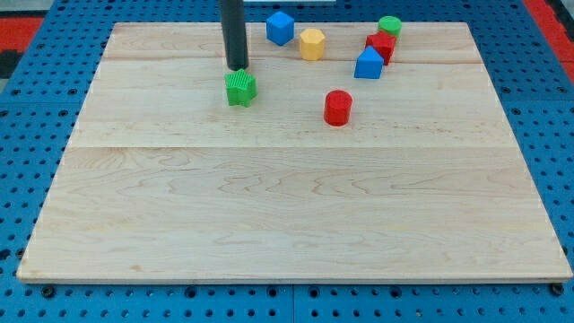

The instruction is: Move the yellow hexagon towards blue cube

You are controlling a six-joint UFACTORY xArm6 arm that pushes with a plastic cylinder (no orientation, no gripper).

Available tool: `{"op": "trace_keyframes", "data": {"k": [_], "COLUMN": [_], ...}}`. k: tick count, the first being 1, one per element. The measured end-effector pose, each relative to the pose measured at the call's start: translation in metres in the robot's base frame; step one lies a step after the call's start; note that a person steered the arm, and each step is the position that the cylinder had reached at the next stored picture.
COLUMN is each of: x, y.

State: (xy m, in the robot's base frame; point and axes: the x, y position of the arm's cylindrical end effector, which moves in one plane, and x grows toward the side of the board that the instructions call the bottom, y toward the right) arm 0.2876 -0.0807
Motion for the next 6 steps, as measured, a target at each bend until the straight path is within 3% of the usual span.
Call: {"op": "trace_keyframes", "data": {"k": [2,4,5,6], "x": [0.0,-0.019,-0.035,-0.03], "y": [0.096,0.15,0.163,0.128]}}
